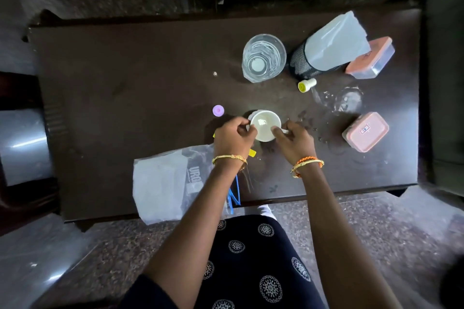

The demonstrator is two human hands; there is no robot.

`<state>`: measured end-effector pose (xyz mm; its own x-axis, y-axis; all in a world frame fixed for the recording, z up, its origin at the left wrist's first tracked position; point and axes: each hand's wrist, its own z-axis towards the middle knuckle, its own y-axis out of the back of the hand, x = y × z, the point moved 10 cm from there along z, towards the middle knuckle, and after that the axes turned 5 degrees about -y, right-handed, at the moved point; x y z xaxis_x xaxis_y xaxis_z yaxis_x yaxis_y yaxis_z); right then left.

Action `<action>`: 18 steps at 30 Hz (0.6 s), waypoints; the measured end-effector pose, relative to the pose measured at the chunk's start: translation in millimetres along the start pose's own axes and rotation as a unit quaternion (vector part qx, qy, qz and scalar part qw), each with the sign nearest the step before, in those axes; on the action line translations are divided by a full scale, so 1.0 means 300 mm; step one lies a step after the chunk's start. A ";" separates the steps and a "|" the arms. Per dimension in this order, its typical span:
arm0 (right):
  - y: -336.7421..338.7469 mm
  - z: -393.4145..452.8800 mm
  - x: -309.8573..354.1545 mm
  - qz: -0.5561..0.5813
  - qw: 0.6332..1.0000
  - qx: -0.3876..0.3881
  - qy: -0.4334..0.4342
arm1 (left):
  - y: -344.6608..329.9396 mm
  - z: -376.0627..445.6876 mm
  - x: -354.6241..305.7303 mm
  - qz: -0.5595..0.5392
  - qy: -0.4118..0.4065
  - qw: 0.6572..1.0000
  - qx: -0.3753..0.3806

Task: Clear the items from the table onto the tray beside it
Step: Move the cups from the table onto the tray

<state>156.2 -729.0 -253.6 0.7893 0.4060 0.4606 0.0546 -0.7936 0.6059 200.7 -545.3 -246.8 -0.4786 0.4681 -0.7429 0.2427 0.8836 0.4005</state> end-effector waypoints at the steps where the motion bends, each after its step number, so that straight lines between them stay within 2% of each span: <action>1: -0.002 0.003 0.003 -0.008 1.000 0.012 0.005 | 0.003 0.004 -0.007 -0.002 -0.006 1.000 0.000; 6: -0.047 -0.030 0.077 -0.033 0.997 0.050 0.043 | 0.121 -0.014 -0.037 -0.019 -0.063 0.997 -0.038; 10: -0.153 -0.115 0.266 -0.023 0.992 0.056 0.106 | 0.329 -0.043 0.031 -0.112 -0.033 0.985 -0.129; 14: -0.356 -0.242 0.527 0.000 0.978 0.087 0.189 | 0.624 -0.066 0.185 -0.197 0.017 0.947 -0.254; 18: -0.633 -0.409 0.809 0.035 0.954 0.138 0.263 | 1.017 -0.130 0.338 -0.191 0.025 0.899 -0.393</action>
<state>262.2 -424.3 -177.2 0.3839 0.4620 0.7995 0.2293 -0.8864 0.4021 193.3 -228.6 -179.0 -0.4421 0.1134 -0.8898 -0.6102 0.6891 0.3910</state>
